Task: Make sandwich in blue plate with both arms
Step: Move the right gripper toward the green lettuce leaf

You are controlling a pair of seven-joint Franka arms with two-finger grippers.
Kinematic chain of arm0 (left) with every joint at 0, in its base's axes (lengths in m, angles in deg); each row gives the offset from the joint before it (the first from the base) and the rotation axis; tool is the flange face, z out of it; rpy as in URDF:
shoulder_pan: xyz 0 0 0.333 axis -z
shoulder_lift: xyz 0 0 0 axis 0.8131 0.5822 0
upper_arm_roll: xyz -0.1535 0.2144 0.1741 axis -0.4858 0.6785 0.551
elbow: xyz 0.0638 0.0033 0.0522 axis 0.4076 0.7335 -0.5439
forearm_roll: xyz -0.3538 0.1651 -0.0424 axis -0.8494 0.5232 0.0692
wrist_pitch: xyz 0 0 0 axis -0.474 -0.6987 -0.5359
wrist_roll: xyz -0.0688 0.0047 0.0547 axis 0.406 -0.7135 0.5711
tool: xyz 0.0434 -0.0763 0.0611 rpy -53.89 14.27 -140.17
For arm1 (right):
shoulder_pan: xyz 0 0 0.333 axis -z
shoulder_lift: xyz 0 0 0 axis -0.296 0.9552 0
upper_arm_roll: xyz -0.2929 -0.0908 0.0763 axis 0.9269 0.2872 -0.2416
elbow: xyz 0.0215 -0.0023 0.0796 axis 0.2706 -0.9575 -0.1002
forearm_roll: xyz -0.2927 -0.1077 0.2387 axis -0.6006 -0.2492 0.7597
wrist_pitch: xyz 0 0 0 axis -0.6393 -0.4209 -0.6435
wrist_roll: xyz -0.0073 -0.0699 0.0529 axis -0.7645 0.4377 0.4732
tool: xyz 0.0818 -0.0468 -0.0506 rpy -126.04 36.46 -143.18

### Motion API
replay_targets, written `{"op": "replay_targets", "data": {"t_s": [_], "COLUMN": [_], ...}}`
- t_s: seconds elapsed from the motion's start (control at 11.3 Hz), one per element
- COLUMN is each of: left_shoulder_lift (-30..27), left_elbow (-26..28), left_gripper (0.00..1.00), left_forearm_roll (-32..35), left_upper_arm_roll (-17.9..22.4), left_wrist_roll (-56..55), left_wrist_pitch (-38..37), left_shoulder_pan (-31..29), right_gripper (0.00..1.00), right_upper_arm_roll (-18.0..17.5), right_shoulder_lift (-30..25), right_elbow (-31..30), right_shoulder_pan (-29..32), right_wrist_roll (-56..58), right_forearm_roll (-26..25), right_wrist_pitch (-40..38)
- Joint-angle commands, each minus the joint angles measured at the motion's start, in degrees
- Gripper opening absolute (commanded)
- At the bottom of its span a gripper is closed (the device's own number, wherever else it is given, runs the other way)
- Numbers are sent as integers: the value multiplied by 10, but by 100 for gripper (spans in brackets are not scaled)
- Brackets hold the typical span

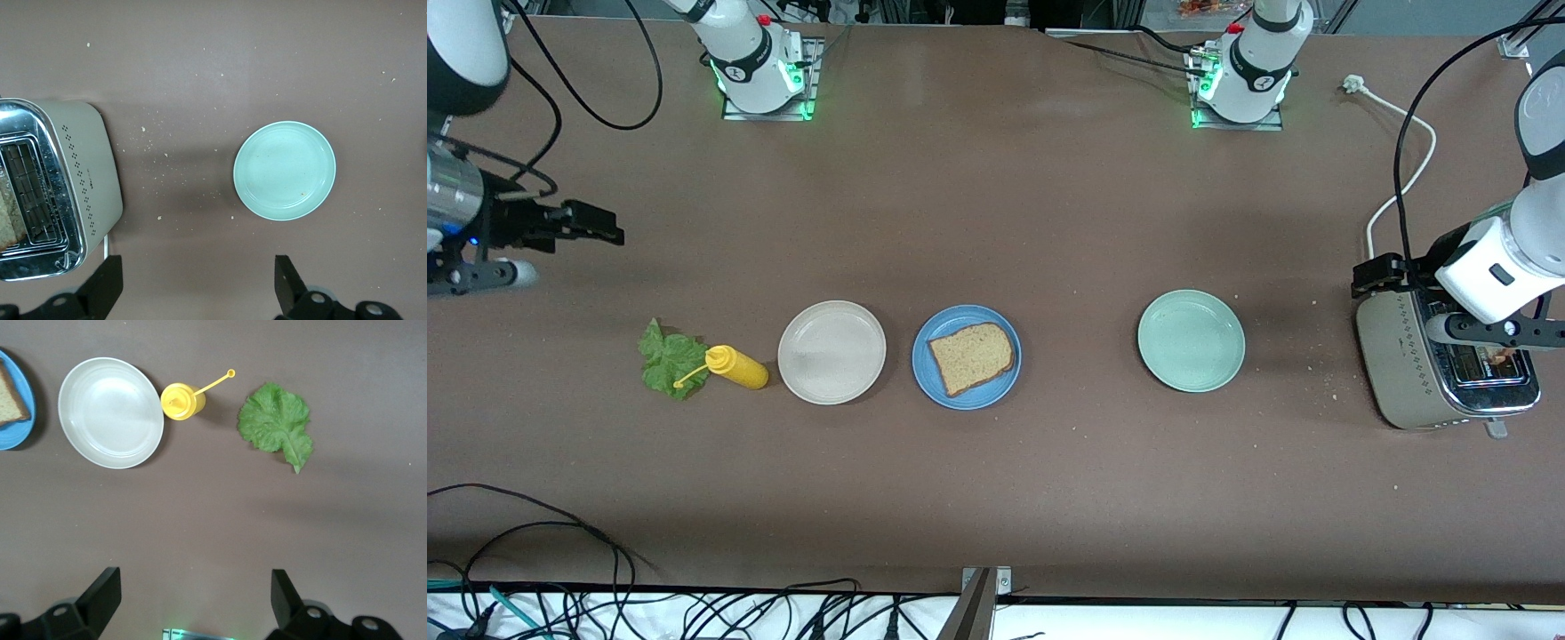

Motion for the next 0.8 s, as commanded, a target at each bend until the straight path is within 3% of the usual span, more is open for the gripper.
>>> {"op": "replay_targets", "data": {"t_s": [0.0, 0.71], "left_shoulder_lift": [-11, -6], "left_elbow": [8, 8], "left_gripper": [100, 100], "left_forearm_roll": [6, 7], "left_upper_arm_roll": [-6, -6], "left_wrist_roll": [11, 12], "left_wrist_pitch": [-5, -5], "left_shoulder_pan": [-6, -5], "right_gripper": [100, 100], "right_upper_arm_roll": [-10, -22], "right_shoulder_lift": [88, 212], "right_elbow": [65, 54], "right_shoulder_pan": [11, 56], "right_wrist_roll": [26, 123], "right_forearm_roll": [-29, -48], "right_wrist_pitch": [1, 154]}}
